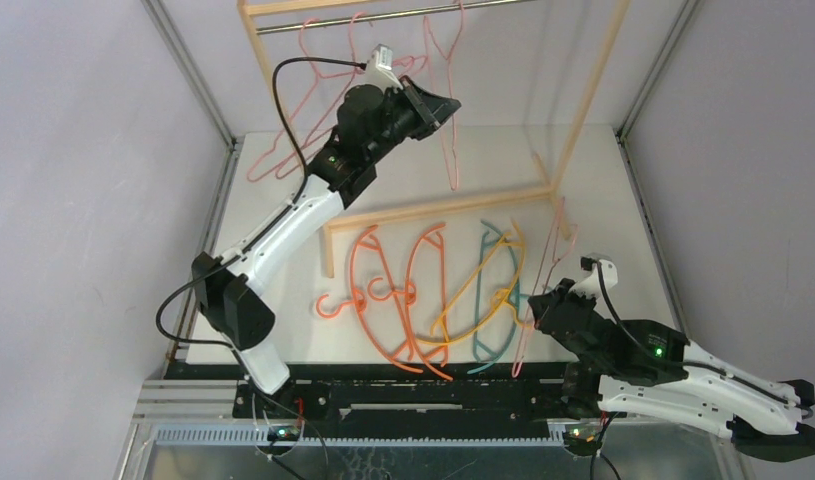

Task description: Organize the hangers

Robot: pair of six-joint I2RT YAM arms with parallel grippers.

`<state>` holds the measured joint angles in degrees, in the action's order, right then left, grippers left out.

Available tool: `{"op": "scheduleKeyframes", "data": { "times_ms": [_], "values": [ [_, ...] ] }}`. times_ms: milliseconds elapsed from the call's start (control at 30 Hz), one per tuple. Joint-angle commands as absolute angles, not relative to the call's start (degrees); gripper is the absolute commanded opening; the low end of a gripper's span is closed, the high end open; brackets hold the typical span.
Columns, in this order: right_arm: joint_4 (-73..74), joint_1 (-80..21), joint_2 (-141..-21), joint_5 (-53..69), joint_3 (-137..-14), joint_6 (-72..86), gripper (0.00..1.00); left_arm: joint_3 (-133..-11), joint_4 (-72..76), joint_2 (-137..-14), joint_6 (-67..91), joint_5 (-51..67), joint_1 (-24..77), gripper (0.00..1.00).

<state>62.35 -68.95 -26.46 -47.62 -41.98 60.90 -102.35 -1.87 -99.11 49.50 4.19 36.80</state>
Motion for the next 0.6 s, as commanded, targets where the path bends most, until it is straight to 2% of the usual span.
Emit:
{"op": "scheduleKeyframes", "data": {
  "times_ms": [0, 300, 567],
  "values": [
    [61.8, -68.6, -26.6, -48.0, -44.5, 61.8, 0.0, -99.5, -1.1, -94.5, 51.7, 2.6, 35.6, 0.0],
    [60.9, -68.6, -27.4, -47.6, -44.5, 61.6, 0.0, -88.0, 4.1, -85.6, 54.3, 0.8, 33.7, 0.0],
    [58.5, -68.4, -29.1, -47.0, -44.6, 59.6, 0.0, -82.9, 1.2, -77.7, 52.2, -0.3, 32.0, 0.02]
  ]
}}
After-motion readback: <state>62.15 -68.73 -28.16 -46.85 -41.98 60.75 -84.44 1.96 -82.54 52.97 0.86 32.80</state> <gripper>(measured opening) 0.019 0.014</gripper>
